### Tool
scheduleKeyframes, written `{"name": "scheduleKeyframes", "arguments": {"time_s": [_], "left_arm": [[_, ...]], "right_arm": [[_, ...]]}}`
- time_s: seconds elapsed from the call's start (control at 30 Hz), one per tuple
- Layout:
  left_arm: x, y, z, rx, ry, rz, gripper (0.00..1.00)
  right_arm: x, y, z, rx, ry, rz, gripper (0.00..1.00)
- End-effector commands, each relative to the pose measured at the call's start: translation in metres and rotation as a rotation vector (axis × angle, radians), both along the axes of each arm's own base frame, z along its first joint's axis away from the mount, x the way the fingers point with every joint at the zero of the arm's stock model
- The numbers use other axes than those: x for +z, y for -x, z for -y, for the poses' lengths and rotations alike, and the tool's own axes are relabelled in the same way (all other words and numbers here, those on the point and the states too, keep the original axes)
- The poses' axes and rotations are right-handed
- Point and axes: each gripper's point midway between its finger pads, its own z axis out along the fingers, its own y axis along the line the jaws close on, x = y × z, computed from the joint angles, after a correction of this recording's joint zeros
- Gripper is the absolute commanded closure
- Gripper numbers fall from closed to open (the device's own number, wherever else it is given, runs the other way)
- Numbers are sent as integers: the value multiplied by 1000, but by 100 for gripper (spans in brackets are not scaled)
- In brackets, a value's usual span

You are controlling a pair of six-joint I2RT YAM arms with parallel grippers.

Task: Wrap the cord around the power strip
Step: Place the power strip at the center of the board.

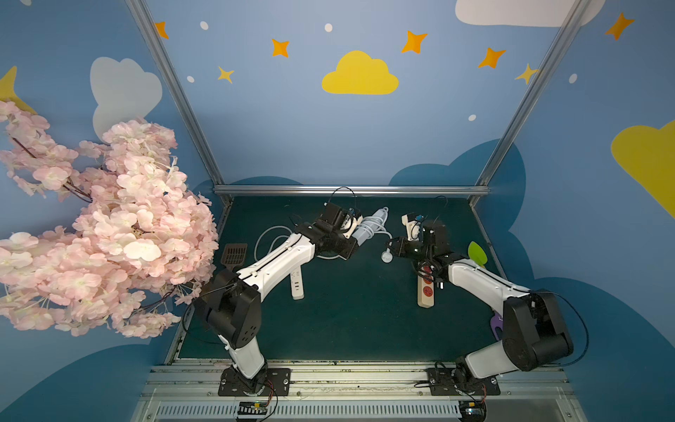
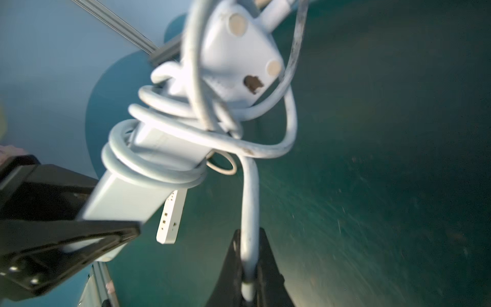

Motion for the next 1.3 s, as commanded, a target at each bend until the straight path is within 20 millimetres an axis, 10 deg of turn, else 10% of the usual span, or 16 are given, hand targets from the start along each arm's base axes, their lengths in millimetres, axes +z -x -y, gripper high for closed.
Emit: {"name": "scheduleKeyframes", "arguments": {"time_s": [0.0, 0.3, 0.73, 1.27], "left_arm": [[-21, -13, 15, 150, -38, 67, 98], [-96, 36, 72, 210, -165, -111, 97], [-146, 104, 123, 204, -225, -276, 96], [-154, 123, 138, 200, -65, -436, 62]], "right_arm": [[-18, 31, 24, -4, 26, -239, 100], [-42, 40, 61, -175, -93, -503, 100], [-77, 16, 68, -249, -61, -589, 99], [-67, 23, 86, -264, 126, -555, 42]]}}
